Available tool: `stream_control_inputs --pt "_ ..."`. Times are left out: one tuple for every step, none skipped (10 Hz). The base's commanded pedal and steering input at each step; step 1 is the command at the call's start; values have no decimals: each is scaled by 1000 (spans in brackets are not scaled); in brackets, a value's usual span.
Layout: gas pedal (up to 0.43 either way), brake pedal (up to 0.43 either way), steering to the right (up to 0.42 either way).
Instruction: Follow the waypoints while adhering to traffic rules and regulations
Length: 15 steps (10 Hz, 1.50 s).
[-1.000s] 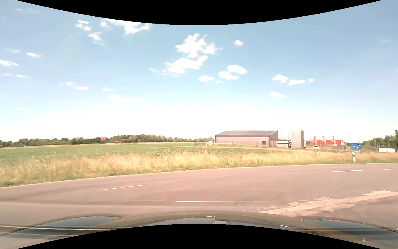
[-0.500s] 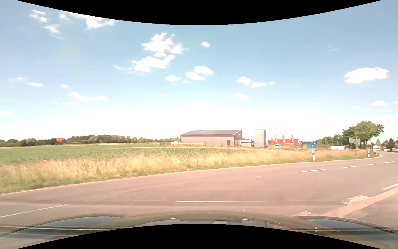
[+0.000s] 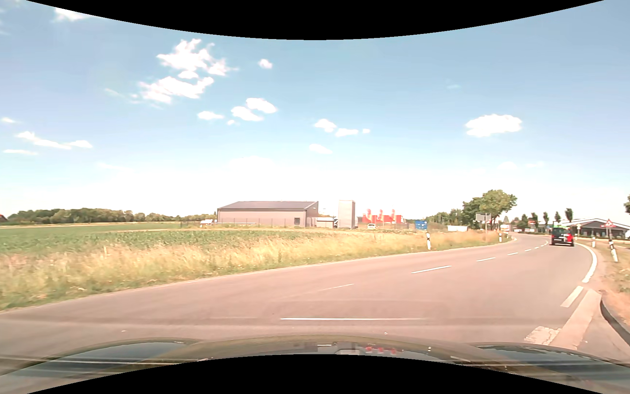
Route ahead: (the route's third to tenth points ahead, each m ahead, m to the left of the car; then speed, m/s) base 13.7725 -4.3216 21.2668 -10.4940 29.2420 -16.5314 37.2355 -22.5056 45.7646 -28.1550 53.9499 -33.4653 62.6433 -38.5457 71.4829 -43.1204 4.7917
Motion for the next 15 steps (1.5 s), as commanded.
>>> stream_control_inputs --pt "331 0 358" --pt "331 0 348" --pt "331 0 329" --pt "331 0 320" --pt "331 0 319" --pt "331 0 309" --pt "331 0 289" --pt "331 0 273" --pt "331 0 269" --pt "331 0 259" --pt "331 0 242" --pt "331 0 223" --pt "331 0 202" --pt "350 0 182" --pt "378 0 156"
